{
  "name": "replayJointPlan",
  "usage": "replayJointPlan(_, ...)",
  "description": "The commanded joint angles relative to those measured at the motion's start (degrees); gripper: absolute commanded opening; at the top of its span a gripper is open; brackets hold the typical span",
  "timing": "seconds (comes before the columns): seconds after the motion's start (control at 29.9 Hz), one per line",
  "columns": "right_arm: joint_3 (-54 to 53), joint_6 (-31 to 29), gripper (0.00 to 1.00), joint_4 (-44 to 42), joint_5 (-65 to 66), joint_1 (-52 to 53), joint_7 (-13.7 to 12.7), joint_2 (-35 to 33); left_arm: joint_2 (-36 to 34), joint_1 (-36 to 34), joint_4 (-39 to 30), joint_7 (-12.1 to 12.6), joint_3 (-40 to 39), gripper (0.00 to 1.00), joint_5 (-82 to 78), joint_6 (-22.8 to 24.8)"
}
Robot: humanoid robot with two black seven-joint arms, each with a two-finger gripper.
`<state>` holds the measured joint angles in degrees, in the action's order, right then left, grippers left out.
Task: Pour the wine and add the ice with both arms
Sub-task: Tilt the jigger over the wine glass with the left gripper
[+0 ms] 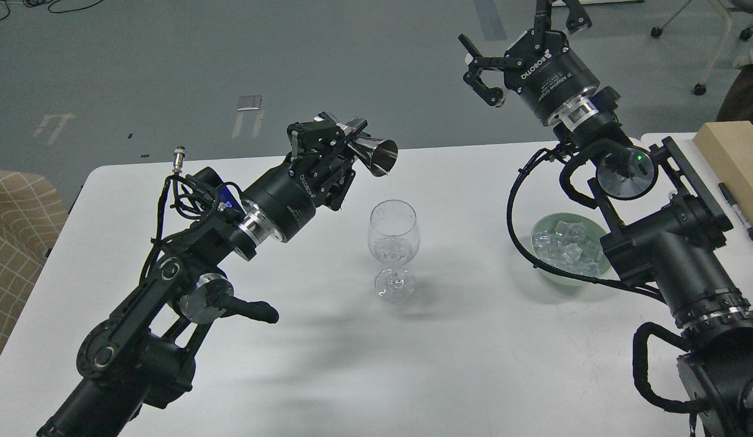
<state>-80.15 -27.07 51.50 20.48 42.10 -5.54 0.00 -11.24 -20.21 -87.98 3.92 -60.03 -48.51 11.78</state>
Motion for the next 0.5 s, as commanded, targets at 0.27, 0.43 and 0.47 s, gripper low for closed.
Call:
replayJointPlan(0.27, 0.08, 0.0, 1.0, -0.09, 0.0, -0.01, 0.0, 0.0, -0.01, 0.08, 0.0, -2.17, 0.0, 0.06, -3.42, 0.87)
replayJointPlan(0.43, 0.08, 0.0, 1.0, -0.09, 0.0, -0.01, 0.0, 0.0, -0.01, 0.08, 0.0, -2.87, 0.0, 0.06, -3.95, 1.22)
replayJointPlan(0.47, 0.0, 0.0, 1.0, -0.09, 0.0, -0.01, 0.0, 0.0, -0.01, 0.08, 0.0, -3.22, 0.0, 0.06, -4.91, 1.22)
